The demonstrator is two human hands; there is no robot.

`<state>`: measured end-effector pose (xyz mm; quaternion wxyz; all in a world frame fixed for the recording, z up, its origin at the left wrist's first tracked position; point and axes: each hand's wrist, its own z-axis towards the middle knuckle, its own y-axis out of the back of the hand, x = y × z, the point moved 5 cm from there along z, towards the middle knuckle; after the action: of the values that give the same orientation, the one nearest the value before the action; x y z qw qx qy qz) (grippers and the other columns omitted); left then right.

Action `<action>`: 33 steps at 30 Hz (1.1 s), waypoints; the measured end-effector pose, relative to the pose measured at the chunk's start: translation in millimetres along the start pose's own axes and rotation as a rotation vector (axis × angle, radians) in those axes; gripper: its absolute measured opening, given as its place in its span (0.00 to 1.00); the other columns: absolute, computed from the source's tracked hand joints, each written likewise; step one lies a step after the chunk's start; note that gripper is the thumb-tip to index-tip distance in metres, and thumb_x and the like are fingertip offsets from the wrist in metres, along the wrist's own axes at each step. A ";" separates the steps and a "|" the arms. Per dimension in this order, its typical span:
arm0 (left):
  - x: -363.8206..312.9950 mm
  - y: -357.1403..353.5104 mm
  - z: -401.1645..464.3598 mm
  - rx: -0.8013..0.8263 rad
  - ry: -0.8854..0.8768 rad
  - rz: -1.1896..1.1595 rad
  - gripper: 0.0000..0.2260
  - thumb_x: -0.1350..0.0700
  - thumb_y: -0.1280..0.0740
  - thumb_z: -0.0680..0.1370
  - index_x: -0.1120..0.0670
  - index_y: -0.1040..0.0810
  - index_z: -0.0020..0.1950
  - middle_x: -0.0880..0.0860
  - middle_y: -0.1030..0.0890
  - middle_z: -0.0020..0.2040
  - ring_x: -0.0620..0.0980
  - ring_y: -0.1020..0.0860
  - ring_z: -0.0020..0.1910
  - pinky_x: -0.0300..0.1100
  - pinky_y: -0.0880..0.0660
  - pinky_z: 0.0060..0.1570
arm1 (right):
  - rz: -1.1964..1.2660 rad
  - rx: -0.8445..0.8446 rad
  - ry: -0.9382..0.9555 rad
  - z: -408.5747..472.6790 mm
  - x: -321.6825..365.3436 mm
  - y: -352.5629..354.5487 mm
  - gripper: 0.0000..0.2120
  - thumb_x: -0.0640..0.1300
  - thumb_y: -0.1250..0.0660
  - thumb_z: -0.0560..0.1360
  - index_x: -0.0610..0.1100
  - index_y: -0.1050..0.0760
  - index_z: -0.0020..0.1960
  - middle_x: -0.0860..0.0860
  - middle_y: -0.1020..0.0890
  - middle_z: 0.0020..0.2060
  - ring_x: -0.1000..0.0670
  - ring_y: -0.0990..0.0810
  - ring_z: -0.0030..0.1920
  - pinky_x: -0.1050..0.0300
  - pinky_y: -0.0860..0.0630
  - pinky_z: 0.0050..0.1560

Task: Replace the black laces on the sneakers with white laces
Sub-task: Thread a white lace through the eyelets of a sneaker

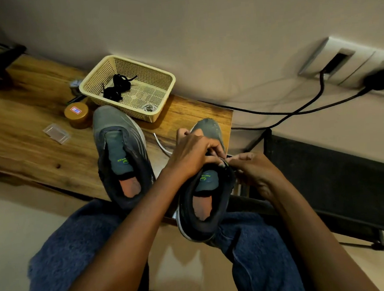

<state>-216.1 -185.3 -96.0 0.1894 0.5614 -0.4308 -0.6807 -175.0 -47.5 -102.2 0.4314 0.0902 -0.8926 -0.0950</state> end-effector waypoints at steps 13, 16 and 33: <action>2.3 0.6 -1.8 -0.037 -0.005 -0.011 0.13 0.41 0.27 0.67 0.42 0.27 0.45 0.43 0.20 0.42 0.44 0.31 0.52 0.41 0.47 0.48 | 0.116 0.030 -0.050 -5.0 3.8 -1.3 0.07 0.32 0.37 0.77 0.37 0.25 0.40 0.46 0.25 0.28 0.58 0.27 0.20 0.68 0.31 0.21; 1.7 4.9 -2.1 -0.016 0.007 0.111 0.11 0.38 0.29 0.68 0.42 0.23 0.41 0.45 0.28 0.44 0.46 0.34 0.53 0.43 0.47 0.52 | 0.075 0.023 -0.033 -5.0 3.5 -1.2 0.05 0.34 0.35 0.77 0.37 0.23 0.42 0.46 0.24 0.28 0.57 0.26 0.22 0.68 0.30 0.22; 0.1 9.1 -7.3 0.085 0.051 0.155 0.07 0.43 0.33 0.76 0.43 0.18 0.49 0.47 0.22 0.52 0.46 0.32 0.61 0.47 0.47 0.60 | 0.070 0.054 0.001 -4.4 4.5 -1.7 0.05 0.34 0.33 0.75 0.37 0.22 0.41 0.44 0.21 0.32 0.57 0.22 0.26 0.66 0.25 0.27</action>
<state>-211.4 -193.1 -88.8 0.2282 0.5512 -0.4965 -0.6306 -174.2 -50.7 -96.5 0.4323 0.0706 -0.8972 -0.0559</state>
